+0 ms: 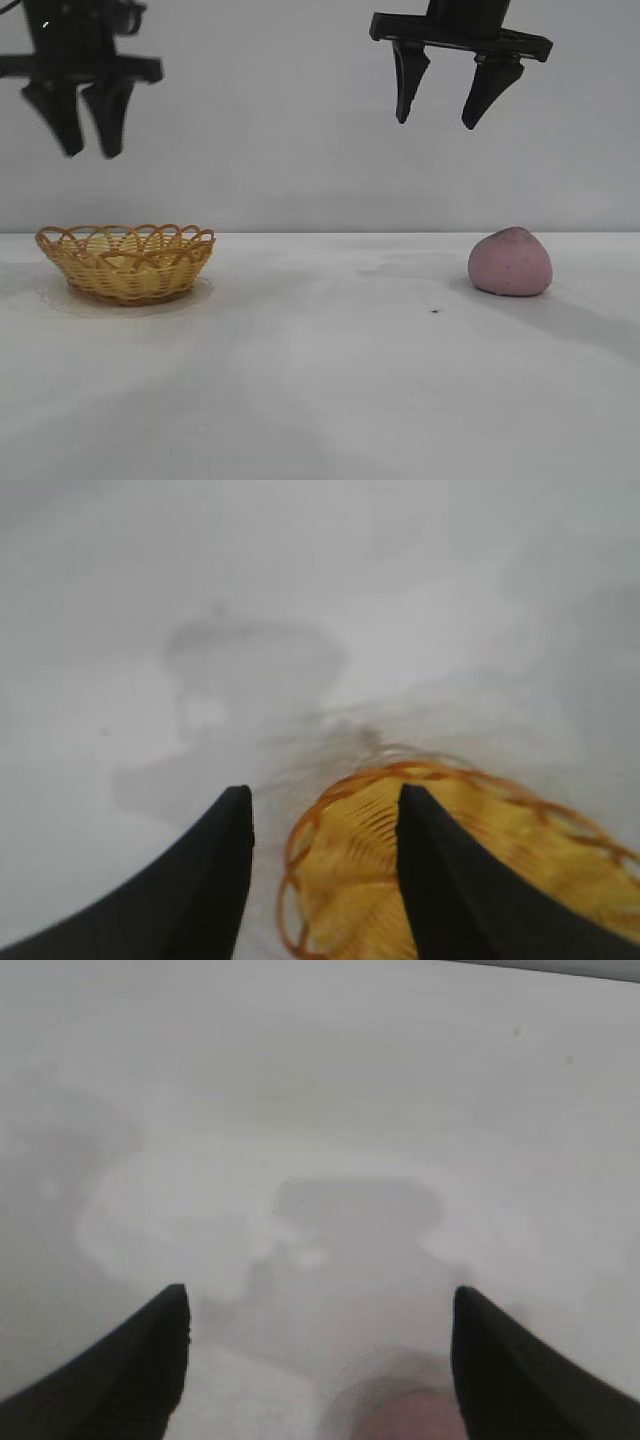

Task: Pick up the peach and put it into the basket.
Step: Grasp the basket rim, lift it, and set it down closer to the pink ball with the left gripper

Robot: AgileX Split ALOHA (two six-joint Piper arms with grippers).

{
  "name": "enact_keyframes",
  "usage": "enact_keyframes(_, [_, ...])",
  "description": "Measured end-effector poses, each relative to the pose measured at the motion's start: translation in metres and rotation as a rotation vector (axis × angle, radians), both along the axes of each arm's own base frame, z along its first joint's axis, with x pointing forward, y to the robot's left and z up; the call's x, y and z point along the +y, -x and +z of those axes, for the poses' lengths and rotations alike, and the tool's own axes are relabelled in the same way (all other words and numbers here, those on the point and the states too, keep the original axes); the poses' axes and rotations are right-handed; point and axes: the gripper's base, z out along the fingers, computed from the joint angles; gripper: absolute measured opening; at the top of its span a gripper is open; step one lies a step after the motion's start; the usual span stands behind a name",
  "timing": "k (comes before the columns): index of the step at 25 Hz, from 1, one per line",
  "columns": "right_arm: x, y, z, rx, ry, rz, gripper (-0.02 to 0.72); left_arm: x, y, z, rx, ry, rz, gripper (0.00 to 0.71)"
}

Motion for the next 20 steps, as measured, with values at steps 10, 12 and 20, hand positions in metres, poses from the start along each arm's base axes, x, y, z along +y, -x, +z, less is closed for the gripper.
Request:
enact_keyframes(10, [0.000,0.000,0.000,0.000,-0.001,0.000,0.514,-0.005,0.001,-0.028,0.099,0.045,-0.009,0.077])
enact_keyframes(12, [0.000,0.000,0.000,0.000,-0.001,0.000,0.514,-0.009,0.003,-0.017,0.081,0.097,0.000,0.068])
enact_keyframes(20, [0.000,0.000,0.000,-0.002,0.004,0.009,0.514,-0.048,0.074,-0.001,-0.007,0.607,0.200,0.000])
